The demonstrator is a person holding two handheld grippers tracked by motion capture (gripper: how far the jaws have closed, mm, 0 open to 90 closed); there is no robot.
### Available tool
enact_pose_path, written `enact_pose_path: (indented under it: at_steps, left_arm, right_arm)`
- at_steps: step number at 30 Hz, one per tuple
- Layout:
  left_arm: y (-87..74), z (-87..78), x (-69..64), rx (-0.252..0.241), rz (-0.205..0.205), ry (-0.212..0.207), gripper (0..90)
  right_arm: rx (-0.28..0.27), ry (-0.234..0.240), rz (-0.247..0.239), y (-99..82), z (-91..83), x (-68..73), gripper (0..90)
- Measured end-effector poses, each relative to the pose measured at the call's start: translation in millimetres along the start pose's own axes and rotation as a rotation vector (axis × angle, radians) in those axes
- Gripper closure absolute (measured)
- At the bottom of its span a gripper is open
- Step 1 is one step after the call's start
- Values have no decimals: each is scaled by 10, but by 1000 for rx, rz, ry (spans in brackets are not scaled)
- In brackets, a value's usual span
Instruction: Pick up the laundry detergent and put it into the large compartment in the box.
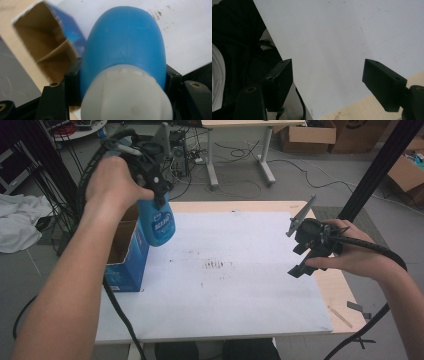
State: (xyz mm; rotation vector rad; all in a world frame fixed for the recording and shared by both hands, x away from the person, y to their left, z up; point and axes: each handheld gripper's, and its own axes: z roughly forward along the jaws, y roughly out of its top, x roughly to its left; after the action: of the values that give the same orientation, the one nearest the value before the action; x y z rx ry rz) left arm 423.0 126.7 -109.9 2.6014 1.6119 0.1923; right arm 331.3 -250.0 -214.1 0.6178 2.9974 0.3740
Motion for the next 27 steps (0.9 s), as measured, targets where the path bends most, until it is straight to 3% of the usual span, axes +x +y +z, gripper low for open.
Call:
enact_pose_path:
  at_steps: [1, 4, 14, 19, 20, 23, 27]
  left_arm:
    - [-32, -23, 69, -9, -53, 4, 377]
    - [-101, -66, 226, -8, -130, 25, 376]
    - [-334, -122, 672, 5, -327, 64, 377]
    - [-407, -120, 783, 0, -373, 68, 377]
    - [-440, -112, 833, 0, -402, 65, 378]
    - [-476, -104, 882, -4, -437, 65, 378]
    - [-516, -82, 939, -1, -468, 67, 378]
  right_arm:
    - [1, -1, 3, 3, 4, -2, 245]
    - [-1, 3, -1, 17, 20, -10, 245]
    - [0, 5, -10, 50, 42, -20, 244]
    - [1, 6, -13, 54, 59, -30, 245]
    - [2, 9, -11, 54, 59, -28, 245]
    - [4, 8, -11, 55, 60, -29, 244]
    - [4, 9, -15, 64, 58, -26, 245]
